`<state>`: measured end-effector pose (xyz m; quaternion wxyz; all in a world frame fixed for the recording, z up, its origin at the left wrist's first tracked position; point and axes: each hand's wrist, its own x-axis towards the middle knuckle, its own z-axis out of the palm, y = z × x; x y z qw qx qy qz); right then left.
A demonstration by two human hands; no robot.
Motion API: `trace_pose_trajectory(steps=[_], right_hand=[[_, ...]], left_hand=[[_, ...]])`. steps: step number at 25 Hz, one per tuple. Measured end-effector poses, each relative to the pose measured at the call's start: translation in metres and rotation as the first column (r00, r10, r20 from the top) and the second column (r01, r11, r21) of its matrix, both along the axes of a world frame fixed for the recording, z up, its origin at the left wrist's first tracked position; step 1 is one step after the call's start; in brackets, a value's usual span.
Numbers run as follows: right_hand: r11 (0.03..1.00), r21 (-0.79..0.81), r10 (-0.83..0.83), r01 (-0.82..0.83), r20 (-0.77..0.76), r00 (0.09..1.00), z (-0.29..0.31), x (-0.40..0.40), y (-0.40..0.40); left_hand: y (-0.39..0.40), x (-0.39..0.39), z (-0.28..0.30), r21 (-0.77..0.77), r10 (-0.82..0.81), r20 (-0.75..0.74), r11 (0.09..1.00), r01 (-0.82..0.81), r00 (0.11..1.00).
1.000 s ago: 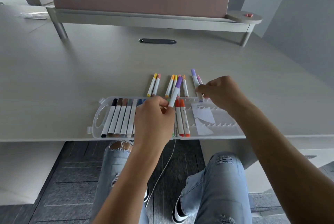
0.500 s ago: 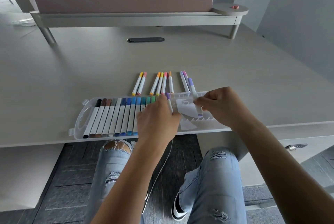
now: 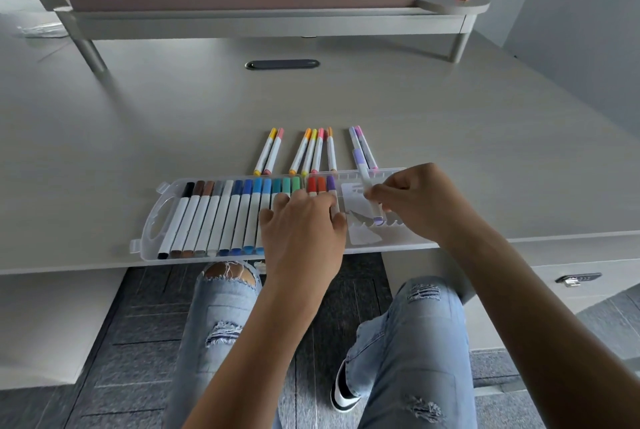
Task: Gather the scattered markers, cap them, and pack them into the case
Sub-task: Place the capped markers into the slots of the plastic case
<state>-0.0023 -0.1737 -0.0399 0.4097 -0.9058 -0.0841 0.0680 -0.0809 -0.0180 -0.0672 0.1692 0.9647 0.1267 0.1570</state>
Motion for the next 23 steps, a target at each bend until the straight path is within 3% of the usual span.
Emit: trace_pose_trajectory(steps=[4,8,11,23], right_hand=[[0.992,-0.125,0.004,-0.001,0.026,1.0,-0.003,-0.004,0.012],[0.945,-0.323,0.078,-0.047,0.084,0.993,-0.005,-0.015,0.024],[0.917,-0.397,0.101,-0.051,0.107,0.989,-0.004,-0.018,0.03],[0.942,-0.316,0.134,-0.111,0.054,0.989,-0.007,-0.006,0.031]], left_hand=[[0.003,-0.002,-0.004,0.008,-0.026,0.024,1.0,0.026,0.999],[0.023,-0.015,-0.005,-0.324,-0.015,0.195,0.943,0.079,0.981],[0.035,-0.025,0.0,-0.39,0.025,0.249,0.918,0.076,0.968],[0.039,-0.024,0.006,-0.474,-0.022,0.241,0.869,0.138,0.97]])
